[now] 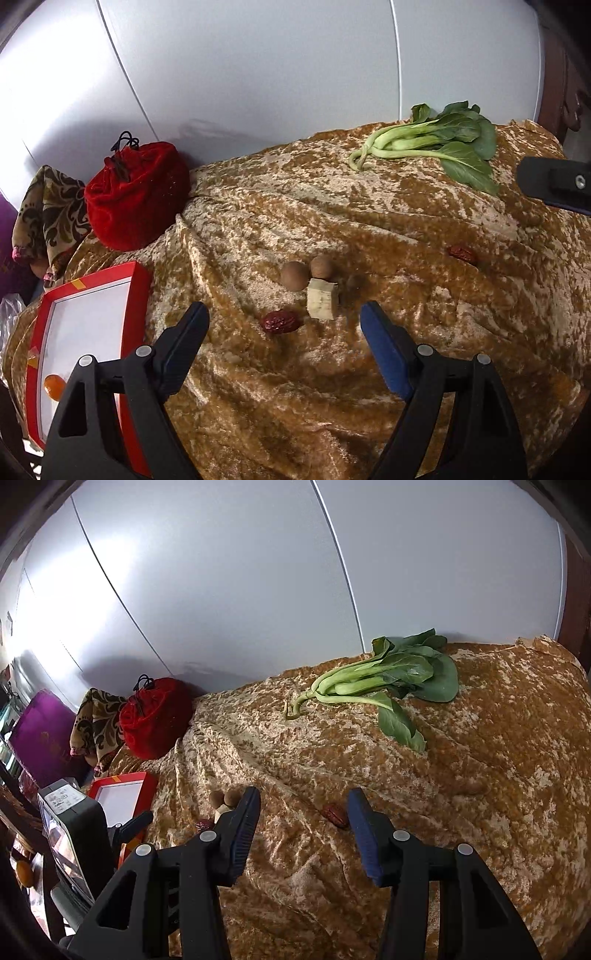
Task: Organize fruits
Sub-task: 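Move both open tools back to the remaining fruit on the cloth, then close the right tool on the white fruit cube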
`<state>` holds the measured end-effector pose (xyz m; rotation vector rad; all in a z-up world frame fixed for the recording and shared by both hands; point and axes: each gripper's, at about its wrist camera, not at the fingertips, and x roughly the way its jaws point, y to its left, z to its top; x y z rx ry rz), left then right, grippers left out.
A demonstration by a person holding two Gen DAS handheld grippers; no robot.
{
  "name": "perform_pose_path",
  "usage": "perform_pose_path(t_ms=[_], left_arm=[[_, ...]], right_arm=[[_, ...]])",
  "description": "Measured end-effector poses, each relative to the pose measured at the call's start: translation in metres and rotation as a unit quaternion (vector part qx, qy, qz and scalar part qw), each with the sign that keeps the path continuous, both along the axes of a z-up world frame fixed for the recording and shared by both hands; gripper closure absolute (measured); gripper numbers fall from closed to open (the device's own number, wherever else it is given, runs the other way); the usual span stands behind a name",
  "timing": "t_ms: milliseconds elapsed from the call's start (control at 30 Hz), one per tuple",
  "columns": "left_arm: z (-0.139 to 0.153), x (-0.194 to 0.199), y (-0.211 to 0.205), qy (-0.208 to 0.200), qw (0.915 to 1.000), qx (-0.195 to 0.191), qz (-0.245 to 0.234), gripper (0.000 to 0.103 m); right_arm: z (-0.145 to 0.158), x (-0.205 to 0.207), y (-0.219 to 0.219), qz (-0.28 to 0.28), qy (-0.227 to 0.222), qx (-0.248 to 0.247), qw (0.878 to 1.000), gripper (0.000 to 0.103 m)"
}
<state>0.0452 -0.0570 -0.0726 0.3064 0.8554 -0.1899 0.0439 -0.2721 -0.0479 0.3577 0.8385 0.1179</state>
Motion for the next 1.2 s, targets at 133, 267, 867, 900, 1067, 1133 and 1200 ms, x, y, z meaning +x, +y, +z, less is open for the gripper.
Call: perform_pose_path(t_ms=[133, 267, 867, 900, 1067, 1133, 1200], left_arm=[[0.006, -0.008, -0.014, -0.008, 0.9993, -0.022, -0.028, 0.018], [0.011, -0.013, -0.027, 0.001, 0.9974, -0.044, -0.056, 0.018], [-0.01, 0.036, 0.111, 0.054, 0.9855, 0.084, 0.137, 0.018], [-0.011, 0.036, 0.112, 0.058, 0.9857, 0.082, 0.136, 0.018], [-0.009, 0.031, 0.109, 0.054, 0.9886, 0.083, 0.113, 0.018], [-0.009, 0.03, 0.109, 0.056, 0.989, 0.083, 0.108, 0.018], [-0.008, 0.029, 0.11, 0.059, 0.9896, 0.078, 0.105, 0.018]], right_arm=[[0.002, -0.001, -0.001, -0.01, -0.008, -0.001, 1.0, 0.052], [-0.001, 0.002, -0.009, -0.032, -0.001, 0.003, 0.999, 0.052], [-0.057, 0.061, 0.104, 0.122, 0.072, -0.047, 0.989, 0.053], [-0.061, 0.065, 0.111, 0.124, 0.072, -0.054, 0.988, 0.053], [-0.085, 0.084, 0.126, 0.125, 0.118, -0.039, 0.984, 0.054], [-0.089, 0.086, 0.13, 0.128, 0.125, -0.031, 0.983, 0.054], [-0.091, 0.087, 0.137, 0.123, 0.126, -0.044, 0.983, 0.054]])
